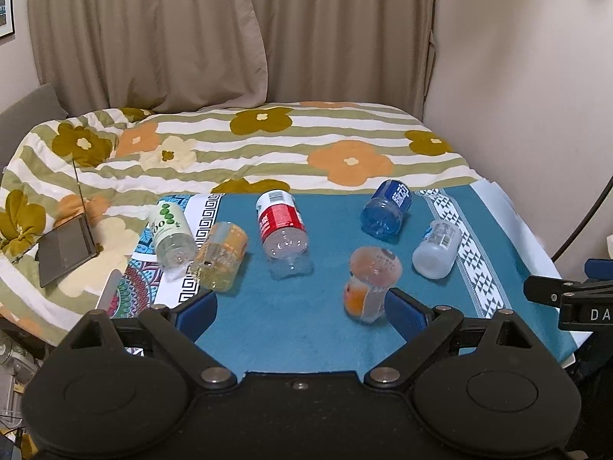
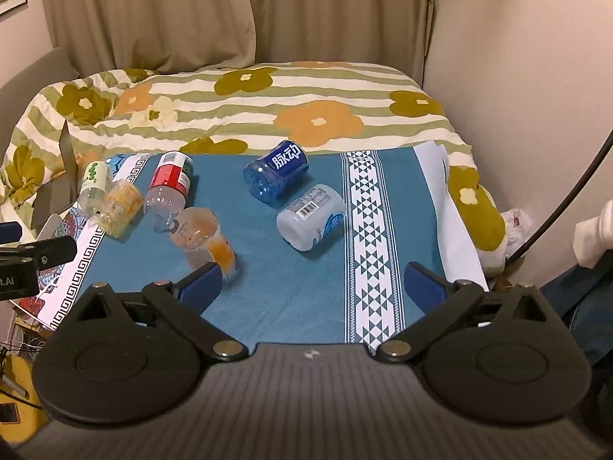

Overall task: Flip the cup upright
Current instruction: 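Open the left gripper and withdraw from the upright bottle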

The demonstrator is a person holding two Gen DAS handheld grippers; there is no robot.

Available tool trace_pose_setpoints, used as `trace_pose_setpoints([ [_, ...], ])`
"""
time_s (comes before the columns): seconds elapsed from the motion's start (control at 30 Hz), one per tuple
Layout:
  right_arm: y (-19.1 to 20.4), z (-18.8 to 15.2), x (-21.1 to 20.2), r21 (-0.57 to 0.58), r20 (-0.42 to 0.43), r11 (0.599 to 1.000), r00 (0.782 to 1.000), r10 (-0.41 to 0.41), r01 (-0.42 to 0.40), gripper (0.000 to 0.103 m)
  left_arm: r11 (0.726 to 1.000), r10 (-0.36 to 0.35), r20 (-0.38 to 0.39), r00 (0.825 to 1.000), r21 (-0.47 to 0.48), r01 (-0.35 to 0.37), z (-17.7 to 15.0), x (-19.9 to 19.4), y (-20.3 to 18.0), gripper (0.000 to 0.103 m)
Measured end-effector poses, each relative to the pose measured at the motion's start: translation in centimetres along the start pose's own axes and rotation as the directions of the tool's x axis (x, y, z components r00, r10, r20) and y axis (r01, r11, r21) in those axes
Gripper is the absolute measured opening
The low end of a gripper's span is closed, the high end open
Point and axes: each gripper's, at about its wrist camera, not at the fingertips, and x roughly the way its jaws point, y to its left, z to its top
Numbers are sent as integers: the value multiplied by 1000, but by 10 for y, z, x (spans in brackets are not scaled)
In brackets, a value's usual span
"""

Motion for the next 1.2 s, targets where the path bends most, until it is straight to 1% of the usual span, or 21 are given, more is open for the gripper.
trace_pose_setpoints([
  [0.33,8,-8,0,17,-4,1000,1000,-11,11,103,1000,9,10,1000,18,-9,-5,-3,6,97],
  [1.2,12,-6,5,23,-7,999,1000,-25,25,103,999,1,33,999,43,-3,-5,-1,12,97],
])
